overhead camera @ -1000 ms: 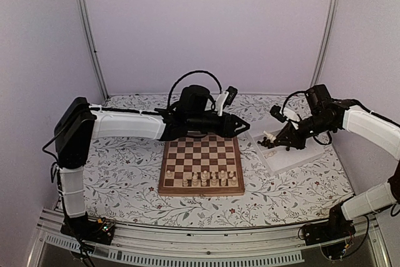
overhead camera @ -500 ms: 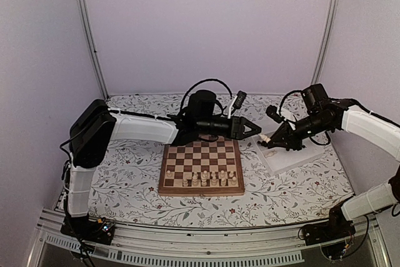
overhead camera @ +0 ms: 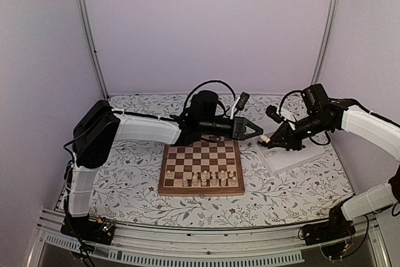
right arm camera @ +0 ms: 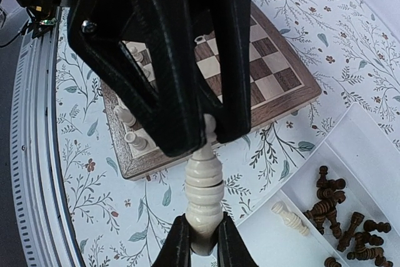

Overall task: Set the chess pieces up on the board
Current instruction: Place the chess piece on the chessboard.

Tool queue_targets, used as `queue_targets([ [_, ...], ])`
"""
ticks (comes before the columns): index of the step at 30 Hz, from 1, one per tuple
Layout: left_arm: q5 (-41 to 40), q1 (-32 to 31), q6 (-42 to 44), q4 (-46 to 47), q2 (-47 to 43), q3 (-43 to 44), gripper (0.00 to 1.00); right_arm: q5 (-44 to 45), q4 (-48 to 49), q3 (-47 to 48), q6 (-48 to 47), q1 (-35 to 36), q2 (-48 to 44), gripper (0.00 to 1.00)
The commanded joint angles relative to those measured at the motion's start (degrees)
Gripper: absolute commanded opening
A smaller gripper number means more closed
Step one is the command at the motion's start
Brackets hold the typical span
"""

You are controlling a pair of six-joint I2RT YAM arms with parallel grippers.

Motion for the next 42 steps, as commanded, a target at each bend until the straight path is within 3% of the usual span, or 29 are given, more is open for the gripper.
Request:
queue_targets([
  [1,1.21,-0.58,-0.98,0.94,1.22,1.30,0.27,-1.23,0.33,1.55,-0.03,0.47,-0.03,0.06],
  [10,0.95,-0.59,-1.44,-0.61,1.62,1.85,0.28,-1.84,0.54,1.61,0.42,0.49,-0.03,0.06],
  [22,-0.93,0.42,1.66,-3.19,-3.55,-1.95,0.11,-0.93,1.87,0.18,0.34,0.45,0.30,0.06],
  [30,-16.90,1.28,23.80,-28.93,-19.95,-9.18,0.08,0.05,8.07,-5.28,-0.02,0.04,1.95,0.06],
  [36,-30.14,1.18,33.35,-47.08,-29.60,-16.71,0.08,-0.17,10.78,-6.21,0.28,-0.25,5.32,0.06],
  [42,-38.62,1.13,38.14,-52.69,-34.68,-25.68,0.08,0.91,11.46,-6.20,0.43,-0.22,6.41,0.06],
])
